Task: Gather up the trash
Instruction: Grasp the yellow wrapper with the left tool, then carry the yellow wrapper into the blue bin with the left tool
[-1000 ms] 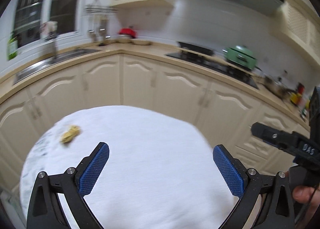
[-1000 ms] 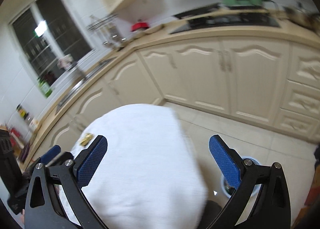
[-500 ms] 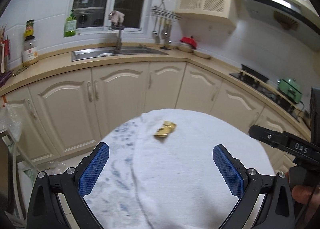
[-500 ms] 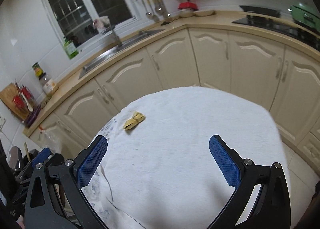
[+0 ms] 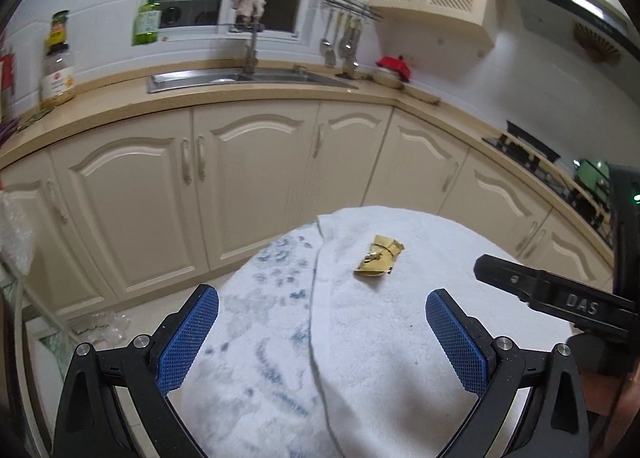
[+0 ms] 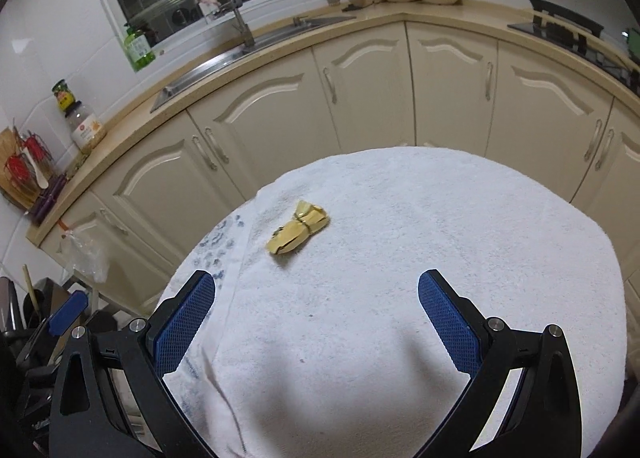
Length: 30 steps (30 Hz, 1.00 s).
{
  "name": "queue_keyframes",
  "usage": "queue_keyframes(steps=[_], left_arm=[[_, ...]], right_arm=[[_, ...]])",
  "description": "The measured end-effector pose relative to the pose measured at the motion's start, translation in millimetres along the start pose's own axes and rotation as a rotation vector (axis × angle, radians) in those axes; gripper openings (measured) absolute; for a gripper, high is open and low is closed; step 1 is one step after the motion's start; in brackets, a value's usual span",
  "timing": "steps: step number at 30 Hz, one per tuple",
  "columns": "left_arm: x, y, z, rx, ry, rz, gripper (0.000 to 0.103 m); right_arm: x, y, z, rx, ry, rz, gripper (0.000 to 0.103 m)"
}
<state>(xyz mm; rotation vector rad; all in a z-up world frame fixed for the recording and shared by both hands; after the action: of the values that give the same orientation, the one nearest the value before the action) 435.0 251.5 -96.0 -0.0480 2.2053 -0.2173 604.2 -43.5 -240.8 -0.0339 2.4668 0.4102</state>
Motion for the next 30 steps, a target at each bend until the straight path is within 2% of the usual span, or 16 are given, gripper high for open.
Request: queue_keyframes(steps=[6, 10, 13, 15, 16, 17, 19, 21, 26, 30], left_arm=[[-21.9, -33.2, 75.4, 0.053, 0.065, 0.153, 0.102], [-31.3, -63.2, 134.7, 0.056, 0.116, 0.246, 0.1], [-35.4, -73.9, 189.4, 0.06, 0.199, 0.289, 0.089], [-33.0, -76.0, 217.3, 0.064, 0.265, 0.307, 0.071], [-31.5, -77.0, 227.7, 0.072, 0.294, 0.313, 0.066], [-32.2, -76.0, 232.7, 0.082, 0.294, 0.319, 0.067], [-40.6, -74.6, 235.7, 0.108, 0.289, 0.322, 0.059], [-50.6, -70.2, 239.9, 0.126, 0.293, 0.299, 0.027], [-56.6, -66.1, 238.6, 0.158, 0.294, 0.282, 0.026], [-51.6, -77.5, 212.2, 0.19, 0.252, 0.273, 0.025]], right_arm=[[-6.9, -48.6, -13.2, 0.078, -0.046, 0.07, 0.103], [-6.1, -82.4, -21.5, 0.11, -0.052, 0.126, 0.103], [-0.6, -108.3, -31.5, 0.138, -0.053, 0.174, 0.103], [4.9, -124.9, -41.9, 0.162, -0.055, 0.203, 0.103], [8.9, -134.3, -50.1, 0.18, -0.057, 0.218, 0.103], [12.2, -141.8, -57.6, 0.193, -0.061, 0.23, 0.103], [20.4, -158.7, -75.4, 0.224, -0.076, 0.262, 0.103], [31.3, -174.1, -93.6, 0.248, -0.095, 0.295, 0.103], [70.4, -202.8, -139.7, 0.281, -0.147, 0.364, 0.103], [101.0, -223.6, -172.4, 0.295, -0.178, 0.402, 0.103]])
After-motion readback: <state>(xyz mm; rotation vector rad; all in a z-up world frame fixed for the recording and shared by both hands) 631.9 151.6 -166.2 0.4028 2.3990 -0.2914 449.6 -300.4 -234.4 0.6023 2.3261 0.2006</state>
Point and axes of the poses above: each gripper's, at about its wrist camera, not at the fingertips, and z roughly the way its jaws point, y to its left, x to its underside, the point moved 9 cm from there along z, roughly the way its jaws point, and after that the axes turned 3 degrees about z, right-handed, at the moved point
